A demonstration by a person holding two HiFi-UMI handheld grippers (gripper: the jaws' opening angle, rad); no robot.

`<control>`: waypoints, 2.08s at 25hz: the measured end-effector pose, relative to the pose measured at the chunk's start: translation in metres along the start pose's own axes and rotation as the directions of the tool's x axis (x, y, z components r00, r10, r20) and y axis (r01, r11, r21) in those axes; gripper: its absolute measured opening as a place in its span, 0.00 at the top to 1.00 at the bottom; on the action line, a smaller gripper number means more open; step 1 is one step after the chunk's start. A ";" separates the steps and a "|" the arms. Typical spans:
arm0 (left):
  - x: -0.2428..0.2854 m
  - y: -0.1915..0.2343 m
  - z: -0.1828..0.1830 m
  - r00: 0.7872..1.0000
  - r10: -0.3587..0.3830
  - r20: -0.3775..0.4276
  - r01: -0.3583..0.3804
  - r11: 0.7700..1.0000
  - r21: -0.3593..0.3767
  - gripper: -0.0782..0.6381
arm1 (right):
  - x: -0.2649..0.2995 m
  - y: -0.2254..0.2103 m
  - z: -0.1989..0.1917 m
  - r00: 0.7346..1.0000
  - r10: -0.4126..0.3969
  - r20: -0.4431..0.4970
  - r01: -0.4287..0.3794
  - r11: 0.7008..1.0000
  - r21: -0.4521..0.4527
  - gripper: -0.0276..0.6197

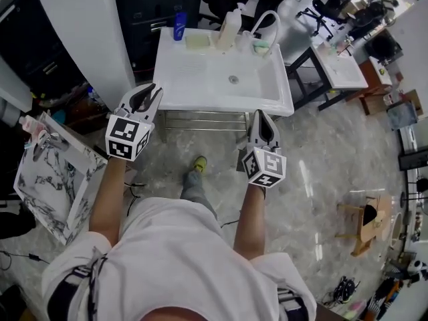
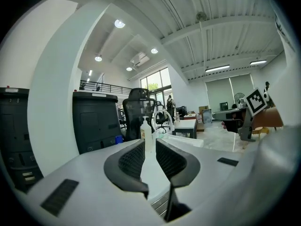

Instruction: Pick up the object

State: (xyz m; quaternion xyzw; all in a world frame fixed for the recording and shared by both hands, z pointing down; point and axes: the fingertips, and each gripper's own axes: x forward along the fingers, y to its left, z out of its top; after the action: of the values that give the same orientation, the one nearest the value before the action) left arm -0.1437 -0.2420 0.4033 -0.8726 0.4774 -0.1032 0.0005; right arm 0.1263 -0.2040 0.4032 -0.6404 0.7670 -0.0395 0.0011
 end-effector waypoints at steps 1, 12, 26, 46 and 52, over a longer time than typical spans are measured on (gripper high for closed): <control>0.013 0.003 0.002 1.000 0.008 -0.004 -0.008 1.000 0.004 0.80 | 0.014 -0.009 -0.001 1.000 0.005 0.000 -0.005 1.000 0.010 0.95; 0.186 0.031 0.040 0.996 0.079 -0.048 -0.078 0.997 0.023 0.80 | 0.178 -0.119 0.010 0.997 0.078 -0.013 -0.077 0.994 0.071 0.95; 0.308 0.049 0.023 0.984 0.066 -0.168 -0.049 0.994 0.102 0.80 | 0.295 -0.140 -0.015 0.978 0.198 -0.066 -0.190 0.976 0.110 0.95; 0.435 0.107 -0.090 0.900 -0.159 -0.405 0.260 0.943 0.207 0.79 | 0.398 -0.105 -0.070 0.979 0.130 -0.156 -0.116 0.989 0.093 0.95; 0.466 0.114 -0.142 0.828 -0.178 -0.532 0.357 0.899 0.254 0.79 | 0.422 -0.099 -0.087 0.973 0.129 -0.193 -0.111 0.989 0.100 0.95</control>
State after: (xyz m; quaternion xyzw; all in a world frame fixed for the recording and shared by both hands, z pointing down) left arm -0.0210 -0.6787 0.6143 -0.8616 0.3067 -0.4041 0.0152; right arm 0.1432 -0.6311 0.5166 -0.5851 0.7981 -0.1370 -0.0449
